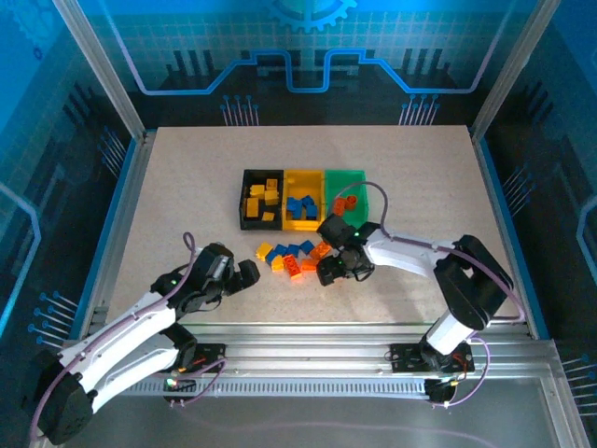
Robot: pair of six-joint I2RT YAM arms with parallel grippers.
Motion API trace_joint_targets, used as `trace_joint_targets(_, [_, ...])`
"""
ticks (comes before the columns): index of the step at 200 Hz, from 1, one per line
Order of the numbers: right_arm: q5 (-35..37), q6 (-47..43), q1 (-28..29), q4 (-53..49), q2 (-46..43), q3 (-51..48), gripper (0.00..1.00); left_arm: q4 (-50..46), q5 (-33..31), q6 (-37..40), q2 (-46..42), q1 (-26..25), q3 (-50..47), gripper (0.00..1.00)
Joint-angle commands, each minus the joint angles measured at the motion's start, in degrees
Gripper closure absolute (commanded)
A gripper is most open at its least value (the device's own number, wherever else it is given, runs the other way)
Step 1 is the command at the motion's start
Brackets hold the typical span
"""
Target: Sort the legos into containers by color
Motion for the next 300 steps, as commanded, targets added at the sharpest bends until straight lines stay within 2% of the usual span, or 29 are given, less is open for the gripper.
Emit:
trace_joint_targets(1, [2.6, -0.8, 1.0, 1.0, 3.2, 2.7, 0.14, 0.4, 0.7, -0.4, 0.0, 0.5, -0.3, 0.01])
trace_joint_targets(29, [4.7, -0.9, 0.9, 1.0, 5.6, 3.6, 0.13, 0.7, 0.7, -0.4, -0.1, 0.5, -0.4, 0.01])
trace_joint_targets(57, [3.9, -1.2, -0.1, 1.9, 7.5, 3.9, 0.14, 0.7, 0.5, -0.3, 0.0, 0.5, -0.5, 0.01])
trace_joint_targets(101, [2.6, -1.7, -0.7, 2.6, 6.1, 3.0, 0.29, 0.4, 0.6, -0.4, -0.1, 0.5, -0.6, 0.01])
trace_joint_targets(139, [3.2, -1.6, -1.1, 0.8, 0.0, 0.8, 0.41, 0.6, 0.7, -0.3, -0.3, 0.5, -0.7, 0.01])
trace_joint_targets(171, [4.4, -2.2, -3.0, -3.2, -8.6, 3.0, 0.42, 0.9, 1.0, -0.5, -0.3, 0.5, -0.7, 0.01])
trace_joint_targets(195, [4.2, -2.6, -8.3, -4.2, -11.3, 8.9, 0.41, 1.0, 1.2, -0.5, -0.6, 0.5, -0.7, 0.01])
trace_joint_targets(214, [4.0, -2.0, -12.0, -4.0, -8.0, 14.8, 0.41, 0.7, 1.1, -0.7, -1.1, 0.5, -0.7, 0.01])
trace_joint_targets(262, [5.7, 3.1, -18.2, -5.0, 8.8, 30.6, 0.39, -1.1, 1.0, 0.1, -2.1, 0.5, 0.4, 0.01])
trace_joint_targets(300, [4.5, 4.0, -20.2, -7.0, 19.4, 41.4, 0.36, -2.2, 1.3, 0.9, -2.8, 0.5, 0.8, 0.01])
